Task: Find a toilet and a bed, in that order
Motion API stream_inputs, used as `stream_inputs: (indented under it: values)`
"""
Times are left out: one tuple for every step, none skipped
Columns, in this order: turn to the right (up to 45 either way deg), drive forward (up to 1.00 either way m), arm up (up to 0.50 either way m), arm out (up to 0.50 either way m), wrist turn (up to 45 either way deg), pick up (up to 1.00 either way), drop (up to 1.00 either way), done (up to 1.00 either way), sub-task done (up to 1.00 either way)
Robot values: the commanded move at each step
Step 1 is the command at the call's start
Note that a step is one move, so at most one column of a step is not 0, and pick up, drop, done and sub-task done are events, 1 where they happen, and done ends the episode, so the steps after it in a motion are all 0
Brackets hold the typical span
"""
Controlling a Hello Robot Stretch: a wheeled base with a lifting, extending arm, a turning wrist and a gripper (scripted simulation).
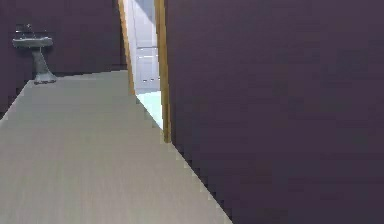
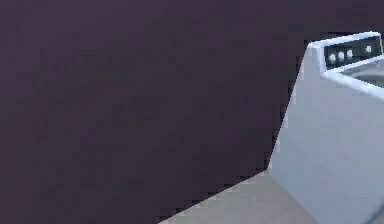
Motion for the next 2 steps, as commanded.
stream_inputs:
  values:
    - [3.0, 0.0, 0.0, 0.0, 0.0, 0.0, 0.0, 0.0, 0.0]
    - [0.0, 0.5, 0.0, 0.0, 0.0, 0.0, 0.0, 0.0, 0.0]
